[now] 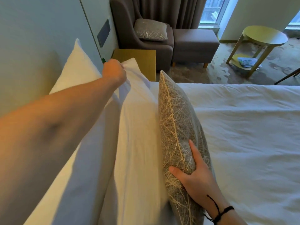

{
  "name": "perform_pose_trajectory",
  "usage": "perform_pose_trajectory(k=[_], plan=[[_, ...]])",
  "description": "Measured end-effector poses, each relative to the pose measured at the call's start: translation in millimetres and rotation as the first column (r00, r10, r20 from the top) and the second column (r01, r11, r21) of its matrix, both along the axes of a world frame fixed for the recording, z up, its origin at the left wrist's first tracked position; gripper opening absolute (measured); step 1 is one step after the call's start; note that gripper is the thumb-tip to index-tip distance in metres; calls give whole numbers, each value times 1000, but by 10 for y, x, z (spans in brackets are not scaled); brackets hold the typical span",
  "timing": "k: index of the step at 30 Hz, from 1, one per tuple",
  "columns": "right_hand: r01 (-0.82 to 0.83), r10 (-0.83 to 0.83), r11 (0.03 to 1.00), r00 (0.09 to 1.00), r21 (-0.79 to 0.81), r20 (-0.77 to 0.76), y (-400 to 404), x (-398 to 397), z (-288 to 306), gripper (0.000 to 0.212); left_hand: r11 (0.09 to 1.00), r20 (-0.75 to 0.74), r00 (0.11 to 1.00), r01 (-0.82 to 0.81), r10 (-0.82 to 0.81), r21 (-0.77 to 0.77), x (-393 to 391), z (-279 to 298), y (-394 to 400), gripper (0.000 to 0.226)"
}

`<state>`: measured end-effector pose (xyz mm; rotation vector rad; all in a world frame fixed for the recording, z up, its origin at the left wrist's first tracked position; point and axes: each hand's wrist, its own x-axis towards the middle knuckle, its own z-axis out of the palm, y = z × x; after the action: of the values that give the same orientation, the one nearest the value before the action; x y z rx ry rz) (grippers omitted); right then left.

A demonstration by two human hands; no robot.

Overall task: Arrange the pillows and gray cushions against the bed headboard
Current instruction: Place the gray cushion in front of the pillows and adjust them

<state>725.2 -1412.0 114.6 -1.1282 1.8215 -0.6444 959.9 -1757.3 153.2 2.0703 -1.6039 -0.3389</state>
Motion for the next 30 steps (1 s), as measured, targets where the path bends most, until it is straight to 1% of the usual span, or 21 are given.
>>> perform_pose_trajectory(k=[1, 3, 4, 5, 7, 9, 11, 12, 14, 16, 18, 20, 22, 23, 25, 26, 28, 29, 30], plan=[[5, -5, 1000, 1000, 5, -14, 22, -17, 14, 98, 999, 24, 999, -43, 43, 4, 134, 46, -39, 24], [17, -16, 1000, 999, 20, -48, 78, -41, 23, 95, 990, 20, 992, -129, 128, 58, 317, 119, -31, 26], [23, -21, 999, 998, 26, -63, 110, -36, 22, 95, 988, 41, 991, -127, 124, 90, 351, 125, 20, 26], [28, -26, 999, 997, 29, -70, 139, -22, 21, 96, 989, 86, 992, -99, 89, 114, 349, 102, 40, 27], [37, -34, 999, 996, 39, -77, 173, 42, 21, 98, 991, 89, 996, 4, -16, 132, 257, 44, 59, 34], [39, -34, 998, 995, 54, -90, 180, 115, 28, 99, 991, 26, 994, 105, -108, 85, 135, 5, 97, 43], [36, -29, 997, 994, 61, -101, 167, 148, 32, 100, 971, -24, 975, 220, -219, 95, 26, -10, 131, 53], [30, -24, 998, 995, 60, -101, 157, 146, 31, 101, 953, -78, 959, 281, -274, 108, -10, -6, 138, 54], [21, -16, 998, 996, 58, -87, 147, 125, 36, 103, 919, -176, 921, 373, -348, 131, -45, -12, 109, 50], [16, -12, 998, 998, 63, -67, 141, 104, 41, 103, 907, -221, 903, 401, -368, 131, -62, 5, 53, 41], [14, -11, 997, 999, 69, -53, 135, 100, 45, 103, 898, -181, 900, 421, -397, 125, -77, 27, -9, 34], [14, -11, 998, 999, 67, -47, 133, 92, 36, 103, 892, -75, 909, 418, -411, 174, -97, 23, -46, 37], [14, -11, 998, 999, 67, -47, 136, 72, 10, 102, 904, -17, 924, 378, -382, 203, -122, 28, -70, 41], [15, -11, 998, 999, 66, -49, 138, 67, -4, 102, 922, -46, 938, 345, -343, 176, -129, 43, -89, 43], [22, -18, 998, 998, 62, -54, 140, 59, -24, 101, 975, -253, 952, 200, -169, 98, -125, 139, -153, 45], [26, -22, 998, 998, 63, -55, 138, 59, -33, 101, 989, -365, 928, 117, -78, 86, -97, 210, -200, 44], [28, -25, 998, 998, 61, -56, 125, 64, -53, 101, 991, -515, 856, 16, 56, 134, -14, 310, -299, 43], [24, -20, 998, 998, 59, -57, 117, 68, -63, 101, 984, -555, 825, -7, 106, 179, 26, 314, -322, 46], [18, -14, 998, 998, 59, -60, 111, 73, -68, 102, 973, -564, 813, -12, 144, 231, 53, 291, -318, 50]])
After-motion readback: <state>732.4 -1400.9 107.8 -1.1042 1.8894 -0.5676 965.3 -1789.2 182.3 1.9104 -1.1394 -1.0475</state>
